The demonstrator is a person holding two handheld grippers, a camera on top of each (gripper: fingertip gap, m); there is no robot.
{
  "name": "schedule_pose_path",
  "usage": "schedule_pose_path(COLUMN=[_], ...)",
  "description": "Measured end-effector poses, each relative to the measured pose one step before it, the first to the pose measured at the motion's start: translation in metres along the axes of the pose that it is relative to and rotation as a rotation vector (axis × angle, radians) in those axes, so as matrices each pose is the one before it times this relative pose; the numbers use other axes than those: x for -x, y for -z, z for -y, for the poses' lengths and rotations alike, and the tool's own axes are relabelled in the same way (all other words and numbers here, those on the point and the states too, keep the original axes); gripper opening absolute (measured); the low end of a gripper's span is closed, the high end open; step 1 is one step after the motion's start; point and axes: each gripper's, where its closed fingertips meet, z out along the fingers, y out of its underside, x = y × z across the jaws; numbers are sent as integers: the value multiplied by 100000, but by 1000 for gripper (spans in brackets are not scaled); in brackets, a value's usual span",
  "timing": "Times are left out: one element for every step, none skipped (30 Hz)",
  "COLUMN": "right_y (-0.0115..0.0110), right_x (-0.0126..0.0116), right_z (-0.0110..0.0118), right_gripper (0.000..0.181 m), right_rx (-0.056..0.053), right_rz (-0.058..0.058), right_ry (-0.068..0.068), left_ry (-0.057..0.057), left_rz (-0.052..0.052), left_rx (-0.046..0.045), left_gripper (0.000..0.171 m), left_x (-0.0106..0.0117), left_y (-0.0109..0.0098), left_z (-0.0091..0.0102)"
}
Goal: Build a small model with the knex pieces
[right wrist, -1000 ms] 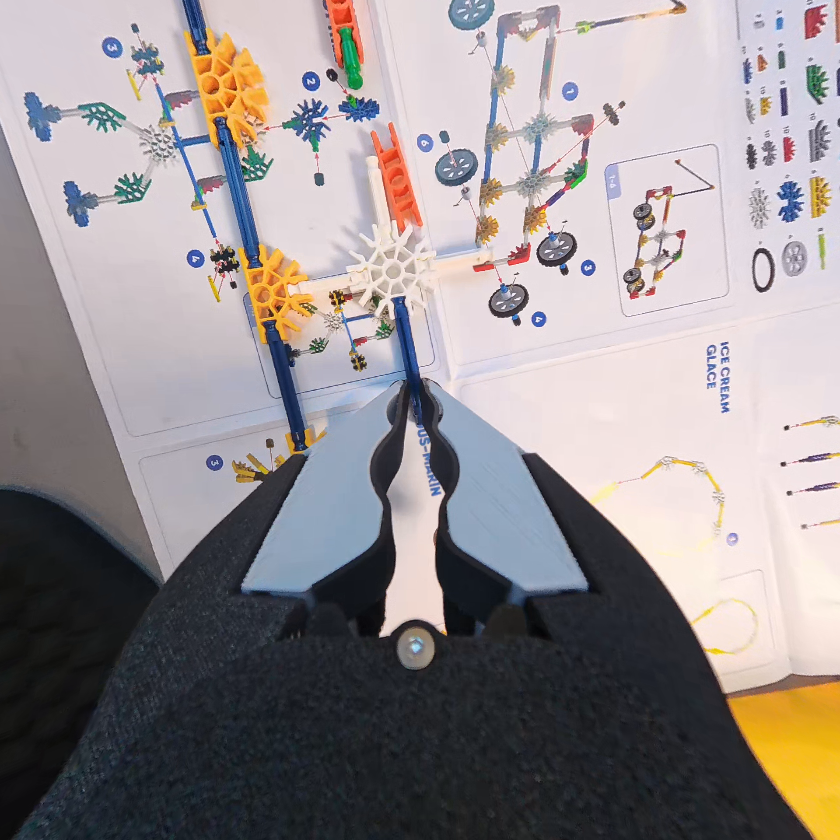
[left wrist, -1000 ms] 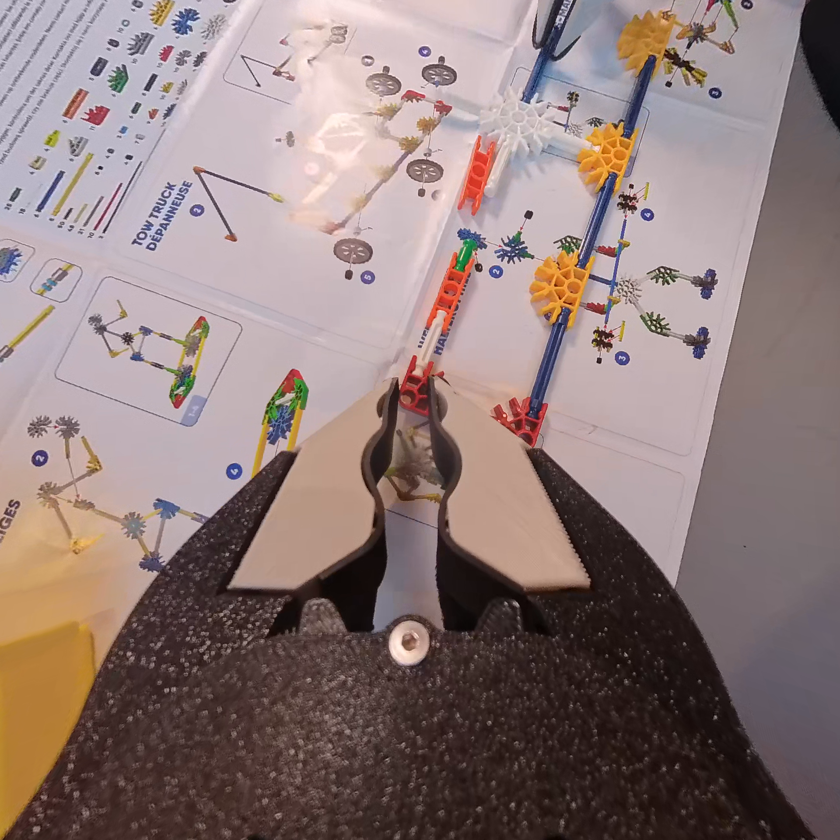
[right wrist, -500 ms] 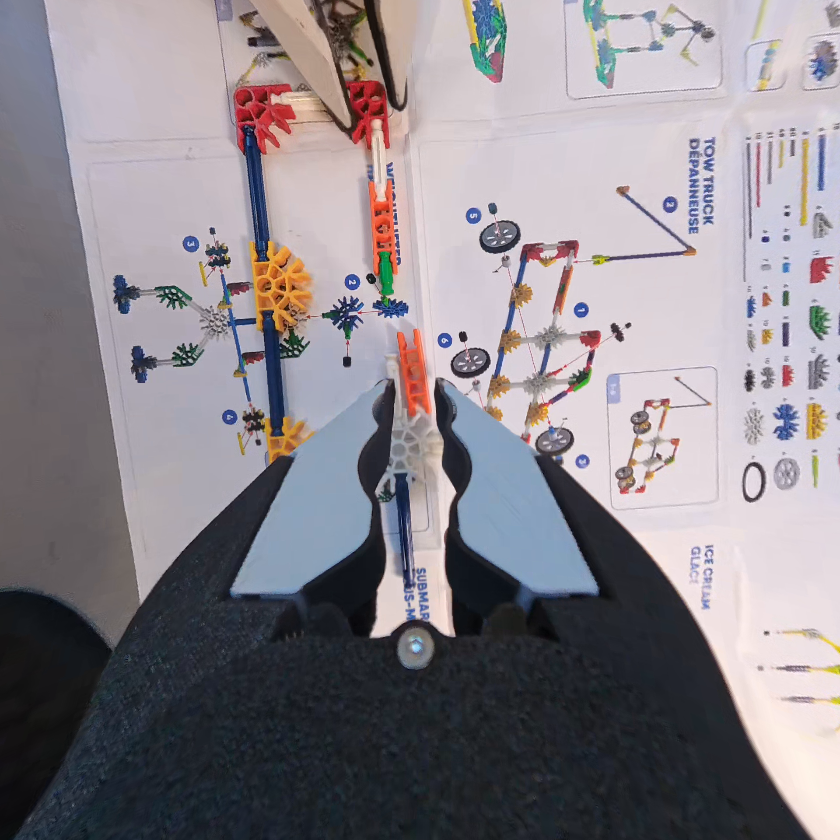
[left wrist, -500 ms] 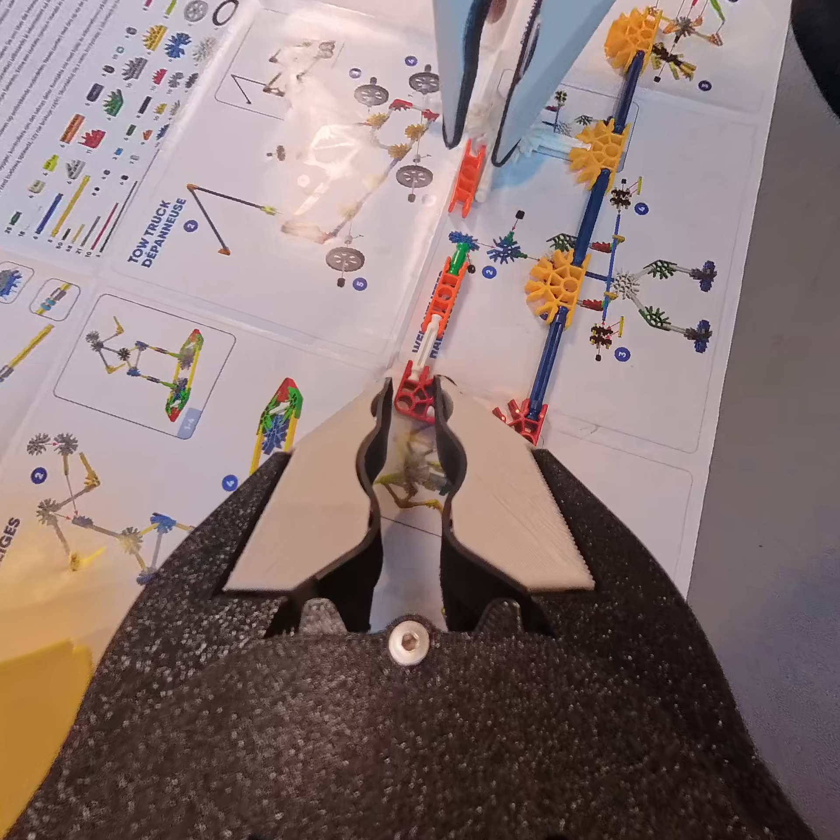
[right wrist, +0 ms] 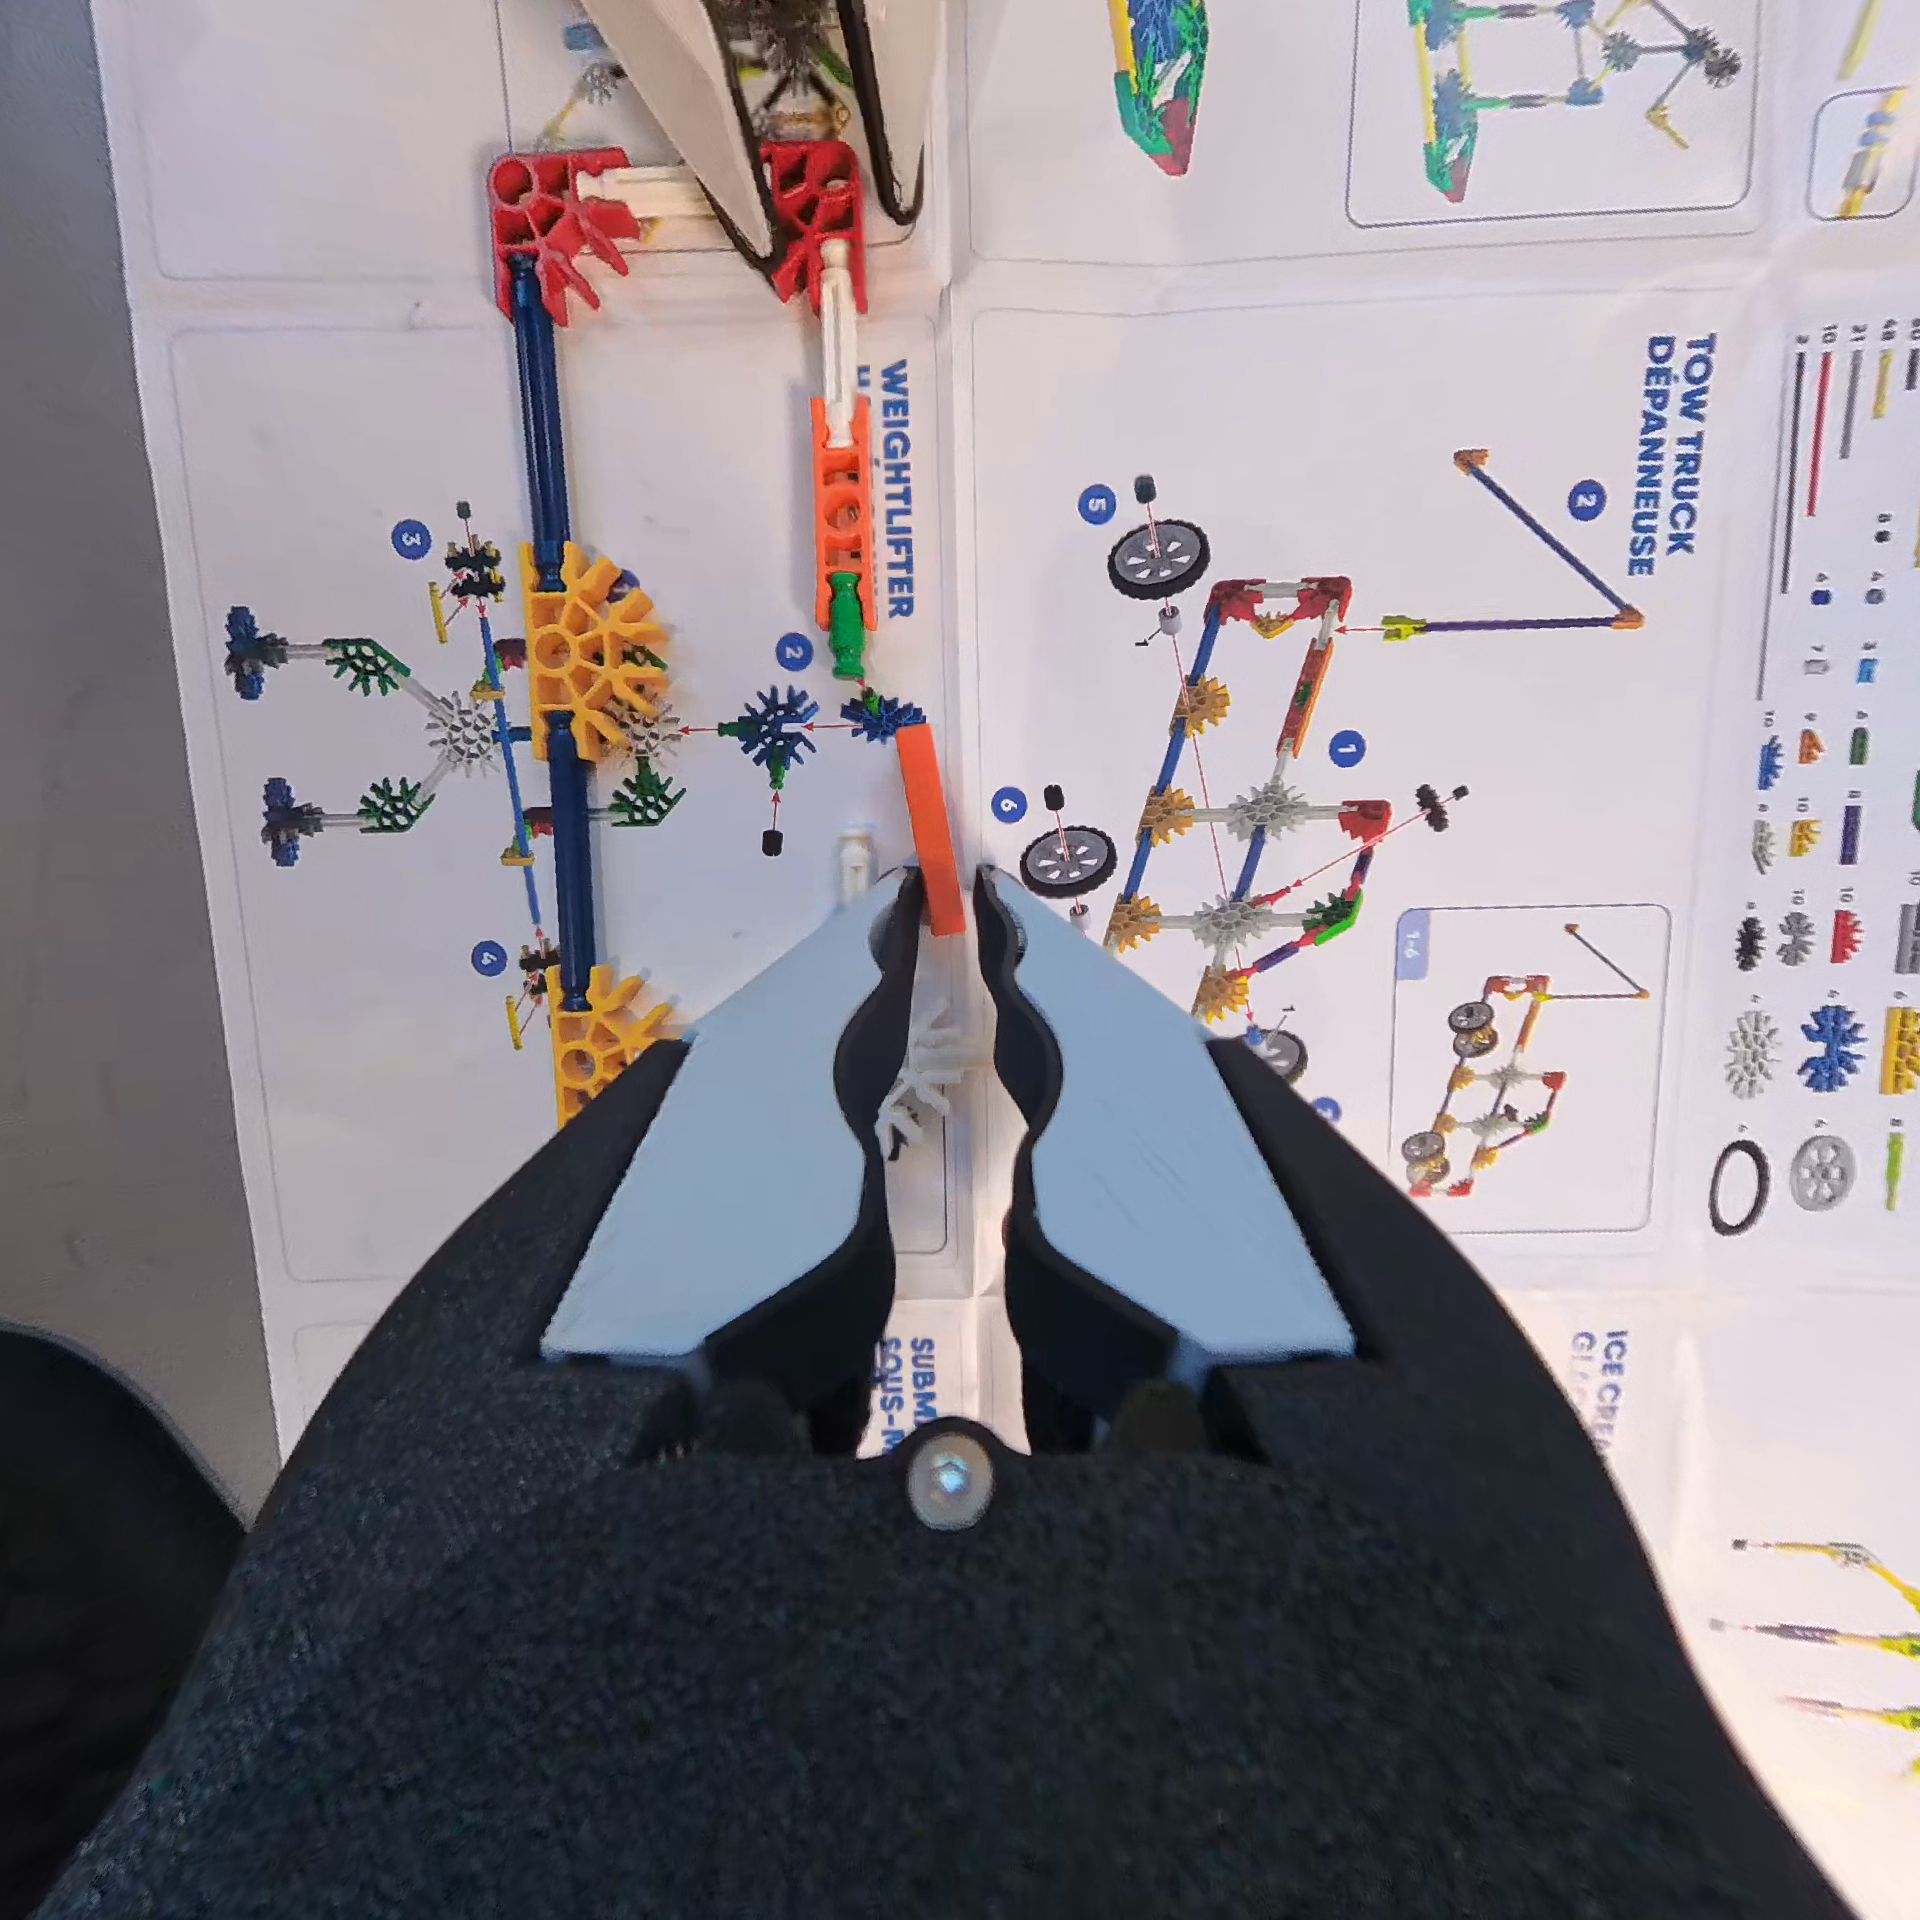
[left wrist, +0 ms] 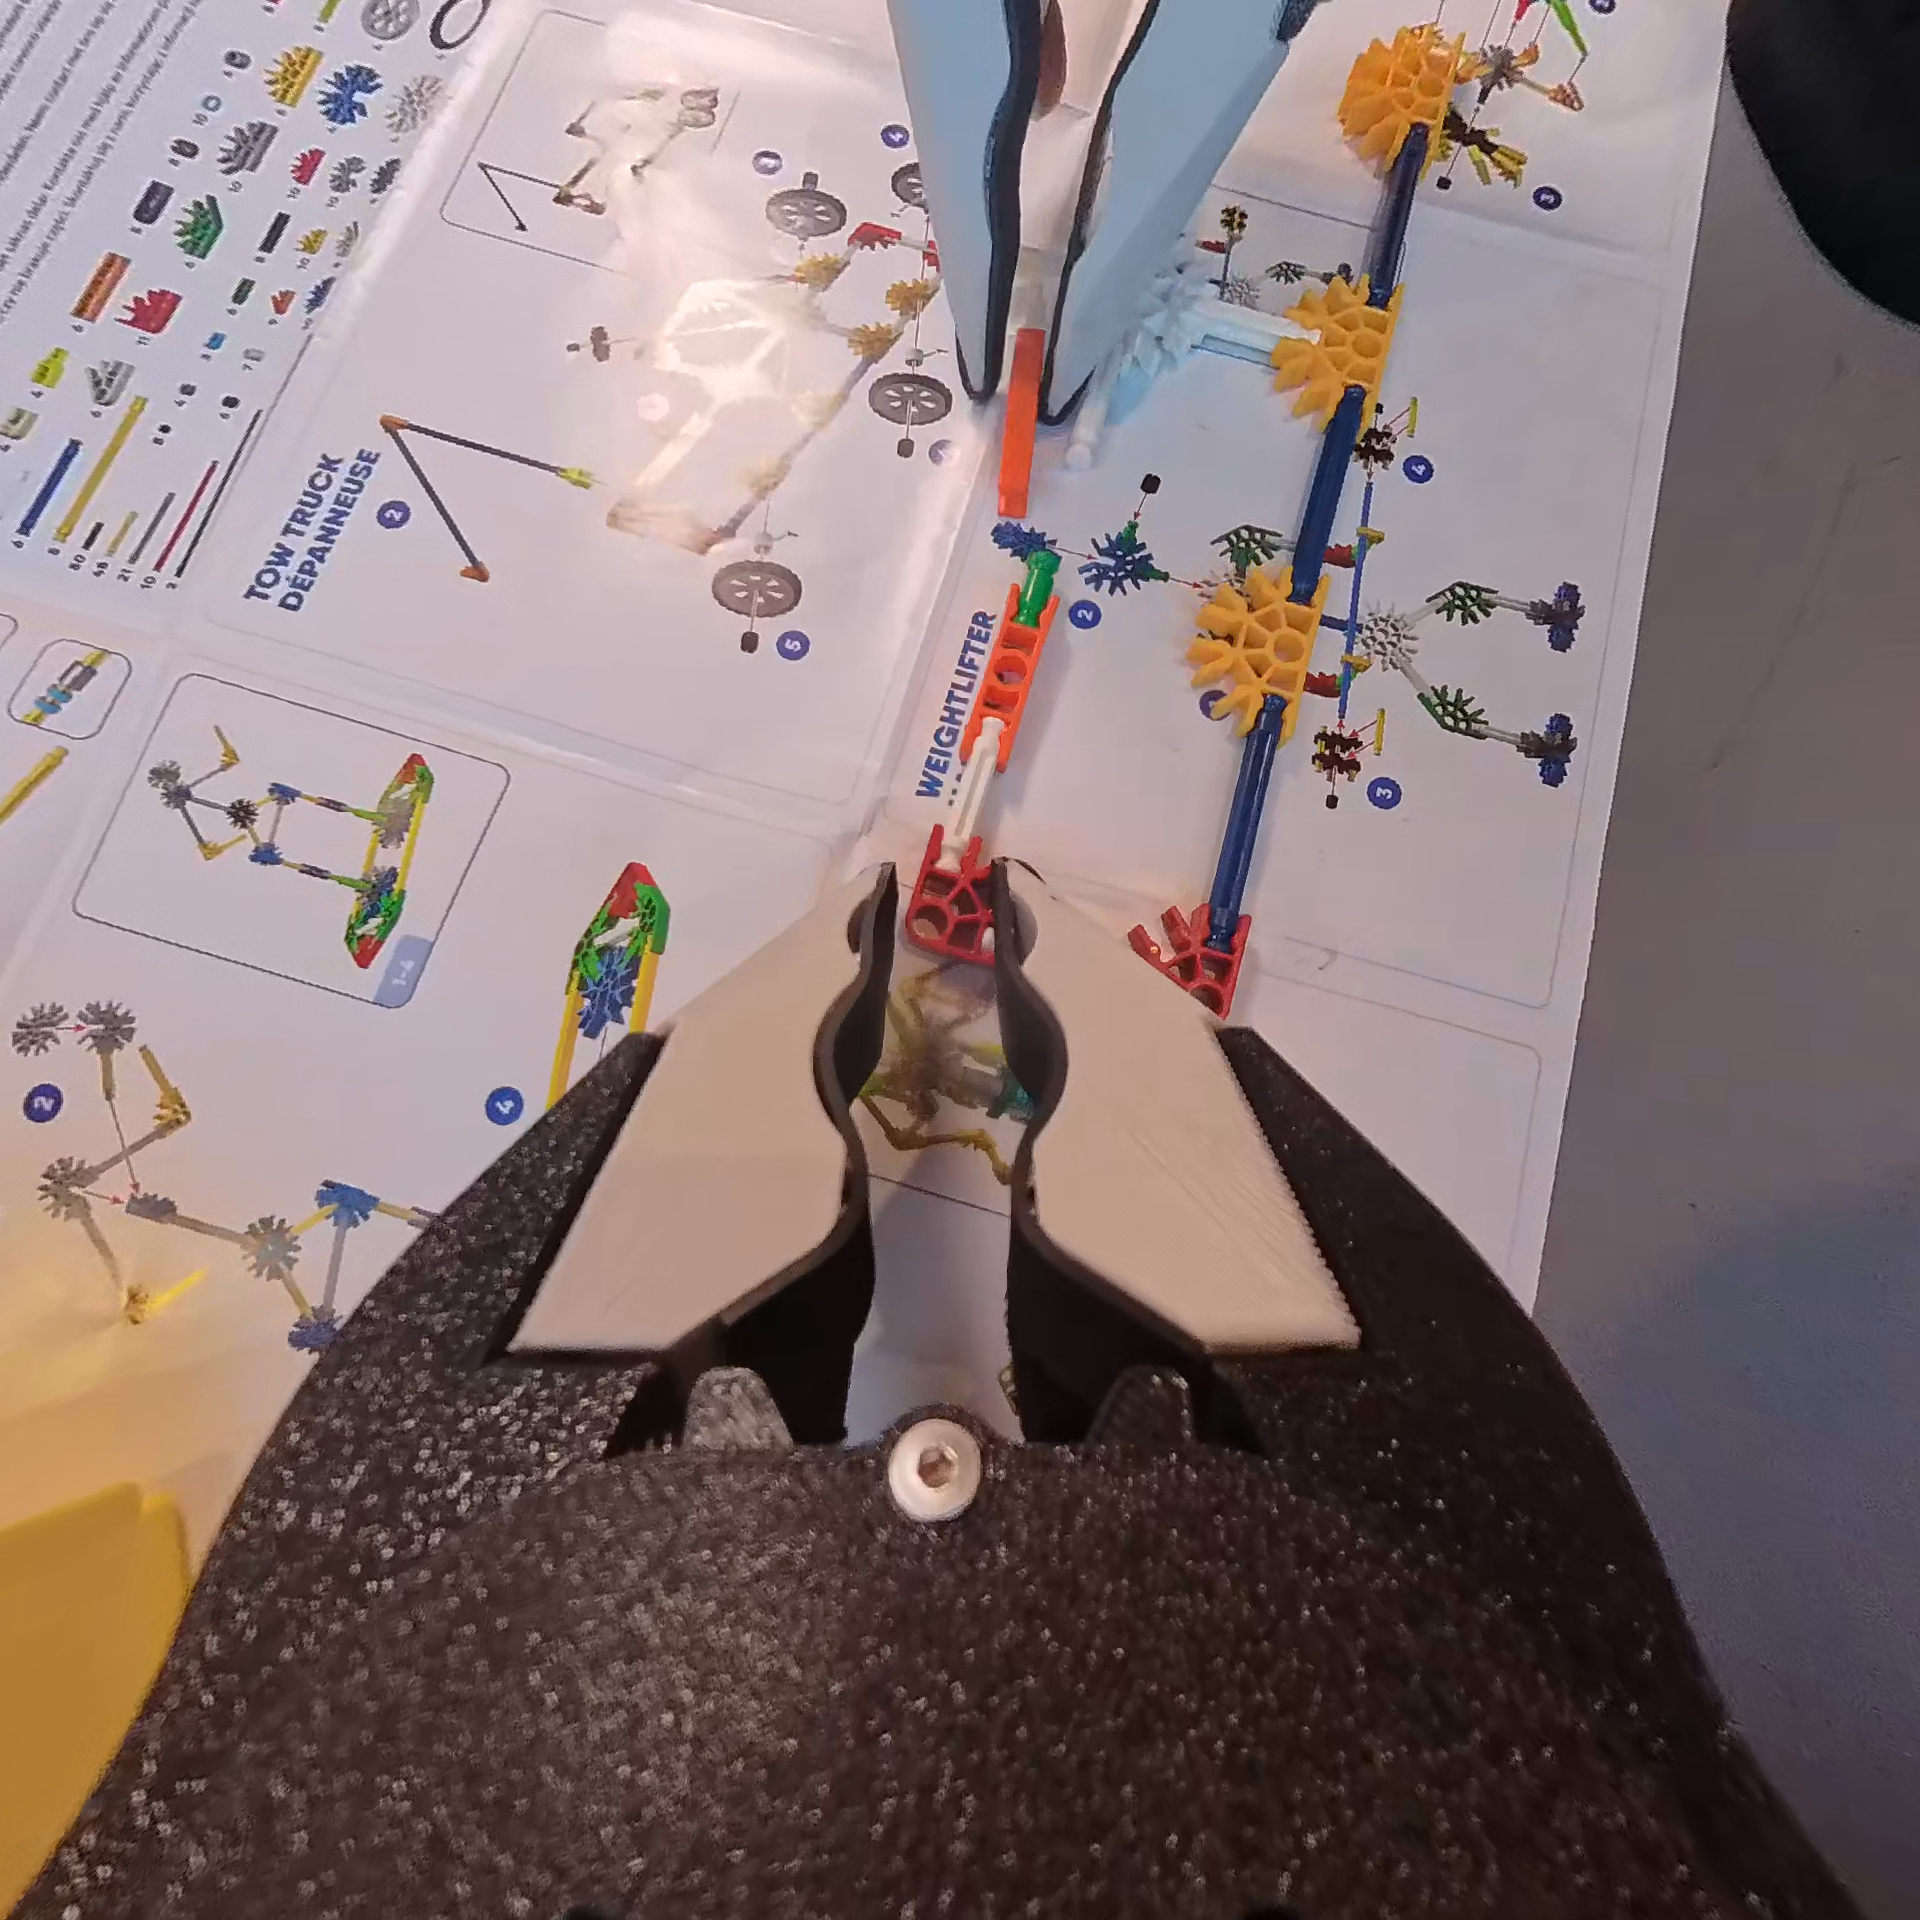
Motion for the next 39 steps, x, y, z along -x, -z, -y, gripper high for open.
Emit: schedule_pose_path(right_y=[-80, 26, 41, 97, 150, 220, 257, 202, 69, -114, -239, -280, -252, -184, -103, -45, 3, 3, -17, -48, -49, -57, -63, -76, -53, -36, 3, 44, 73, 96, 107, 94, 82, 64, 25, -32, -89, -116, -136], right_x=[-24, -140, -94, -56, 31, 81, 238, 505, 857, 786, 340, 269, 377, 348, 309, 355, 258, 159, 43, 135, 294, 240, 22, -54, -106, -148, -214, -346, -432, -448, -240, -14, -104, -173, -145, 178, 267, 131, 178], right_z=[2, 38, 6, 32, 113, 279, 497, 623, 476, 186, 90, 15, -20, 22, 89, 98, 98, 93, 18, -4, 21, -3, -94, -149, -137, -126, -38, -74, -115, -9, 104, 113, 166, 198, 181, 92, 59, -10, -131], right_gripper=[9, 6, 6, 6, 6, 6, 5, 5, 5, 6, 5, 6, 5, 5, 6, 6, 5, 5, 5, 5, 5, 5, 5, 5, 5, 6, 6, 8, 10, 16, 18, 20, 21, 21, 21, 21, 21, 21, 20], right_rx=[84, -447, -352, -526, -770, -1369, -2255, -2700, -1771, -321, -154, -165, -304, -898, -1373, -1426, -1238, -896, -345, -137, -406, -332, 219, 269, -13, -223, -707, -156, 481, -52, -512, -352, -404, -496, -616, -237, -114, 245, 865], right_rz=[359, -497, -22, 489, 1018, 1178, 1883, 3312, 5159, 4416, 1431, 1367, 2709, 2936, 2754, 2867, 2066, 1281, 268, 567, 1385, 1098, -171, -378, -334, -545, -1457, -3160, -5137, -6667, -6194, -5161, -5639, -5827, -5357, -3007, -2043, -2265, -1312], right_ry=[-372, -130, -337, -1229, -1593, -2139, -3106, -3947, -3930, -2916, -1682, -1861, -2557, -2293, -1520, -959, -763, -389, -50, 515, 656, 412, 287, 273, -358, -272, 748, 2474, 5240, 7356, 7834, 7017, 5825, 5157, 4856, 4606, 4067, 3314, 2834], left_ry=[-136, -136, -139, -88, -180, -362, -508, -601, -747, -777, -684, -642, -722, -1261, -2281, -3191, -3577, -3142, -1731, -79, 832, 1090, 861, 802, 1449, 2610, 4084, 5267, 5962, 5907, 4840, 3704, 3105, 2439, 1816, 1511, 1846, 2100, 1649], left_rz=[163, 492, 263, 113, -88, 119, 375, 558, 903, 1086, 802, 250, -489, -1120, -1397, -800, 98, 347, 464, 322, -713, -1800, -1742, -790, -871, -1033, -903, -1856, -2111, -812, -1279, -1402, -1321, -1634, -914, -915, -1757, -1309, -412], left_rx=[313, -201, -698, -827, -446, -230, -171, -21, -81, -423, -1056, -2040, -2710, -2856, -2572, -1896, -1142, -793, -629, -494, -547, -469, -255, 178, 720, 683, 646, 1105, 1069, 592, 741, 229, -382, 206, 500, 219, 255, -13, -521], left_gripper=[17, 18, 19, 19, 19, 19, 19, 19, 19, 19, 19, 20, 19, 20, 21, 22, 23, 23, 21, 18, 15, 11, 9, 9, 9, 8, 8, 6, 4, 4, 4, 4, 4, 4, 4, 4, 4, 4, 4], left_x=[-13, 30, -21, -35, -76, -41, -6, 33, 82, 104, 26, -85, -265, -439, -584, -552, -436, -363, -234, -128, -157, -260, -212, -66, -27, -2, 93, 12, 28, 207, 111, 35, -34, -155, -70, -73, -166, -61, 76], left_y=[116, 140, 120, 82, 18, -76, -132, -200, -206, -167, -85, -10, 30, 5, -56, -137, -191, -189, -195, -192, -187, -168, -158, -143, -150, -138, -148, -131, -116, -73, -69, -30, 7, 8, -18, -31, -33, -33, -8], left_z=[-13, 97, 195, 215, 139, 62, 16, -25, -27, 45, 208, 422, 594, 665, 651, 542, 410, 341, 311, 243, 184, 103, 12, -64, -153, -126, -112, -168, -159, -91, -131, -57, 53, 2, -32, 10, 10, 66, 124])
